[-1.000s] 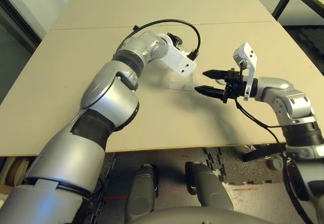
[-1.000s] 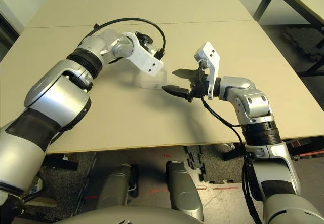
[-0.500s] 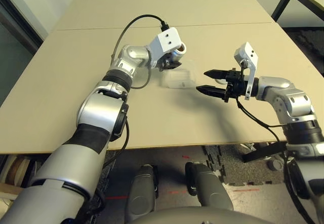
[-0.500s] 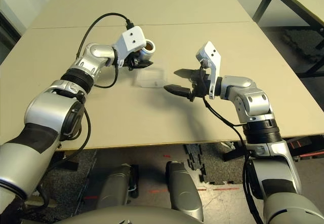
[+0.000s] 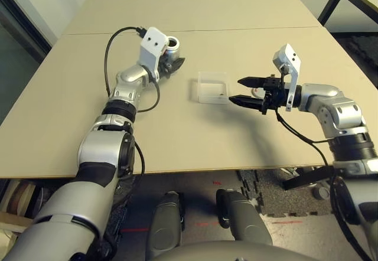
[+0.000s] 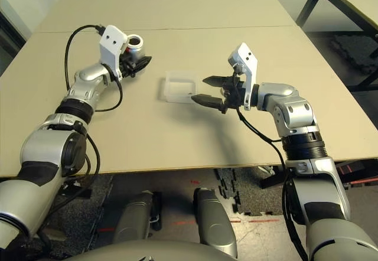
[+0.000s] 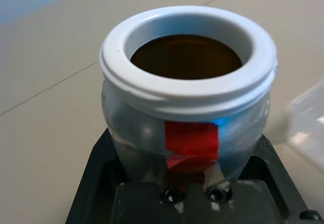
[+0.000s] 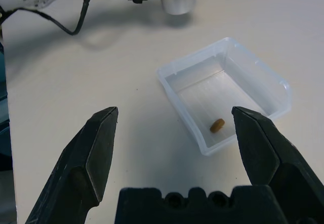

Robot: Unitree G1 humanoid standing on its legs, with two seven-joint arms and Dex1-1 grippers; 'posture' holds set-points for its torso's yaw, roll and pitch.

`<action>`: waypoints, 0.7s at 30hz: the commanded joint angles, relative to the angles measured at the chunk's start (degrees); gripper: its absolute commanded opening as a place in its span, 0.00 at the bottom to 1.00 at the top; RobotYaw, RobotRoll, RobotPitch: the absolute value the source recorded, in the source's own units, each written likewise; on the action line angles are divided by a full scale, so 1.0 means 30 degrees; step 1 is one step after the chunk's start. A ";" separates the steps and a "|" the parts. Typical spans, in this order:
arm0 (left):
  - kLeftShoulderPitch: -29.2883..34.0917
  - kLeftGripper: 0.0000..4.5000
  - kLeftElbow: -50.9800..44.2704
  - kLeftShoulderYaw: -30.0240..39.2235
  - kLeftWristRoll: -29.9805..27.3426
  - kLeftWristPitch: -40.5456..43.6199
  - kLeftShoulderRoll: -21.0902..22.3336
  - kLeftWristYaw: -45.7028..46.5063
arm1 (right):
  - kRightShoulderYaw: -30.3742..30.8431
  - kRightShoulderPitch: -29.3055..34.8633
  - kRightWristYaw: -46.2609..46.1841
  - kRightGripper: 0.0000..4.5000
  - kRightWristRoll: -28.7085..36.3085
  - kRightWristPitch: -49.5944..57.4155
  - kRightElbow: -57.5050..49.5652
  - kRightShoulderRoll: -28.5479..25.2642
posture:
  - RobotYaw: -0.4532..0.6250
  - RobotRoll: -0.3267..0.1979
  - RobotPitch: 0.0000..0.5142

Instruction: Pour the medicine from the bottle into the box.

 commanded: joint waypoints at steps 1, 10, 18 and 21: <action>0.0773 0.58 -0.0105 0.0377 -0.0561 -0.0661 -0.0079 0.0697 | 0.0146 -0.0145 0.0147 1.00 -0.0106 -0.0179 0.0195 -0.0088 | 0.35 0.62 0.27; 0.2162 0.58 0.0116 0.1860 -0.2518 -0.1009 -0.0996 0.1145 | -0.0026 0.0103 0.0052 1.00 -0.0009 0.0086 -0.0253 -0.0372 | 0.33 0.62 0.27; 0.3334 0.66 -0.0212 0.2238 -0.3223 -0.1053 -0.1208 0.0942 | -0.0072 0.0061 -0.0073 1.00 0.0045 0.0144 -0.0133 -0.0296 | 0.33 0.62 0.26; 0.3664 0.89 -0.0709 0.2343 -0.3635 -0.0781 -0.1184 0.0409 | -0.0101 -0.0052 -0.0061 1.00 0.0029 0.0094 0.0059 -0.0294 | 0.34 0.62 0.26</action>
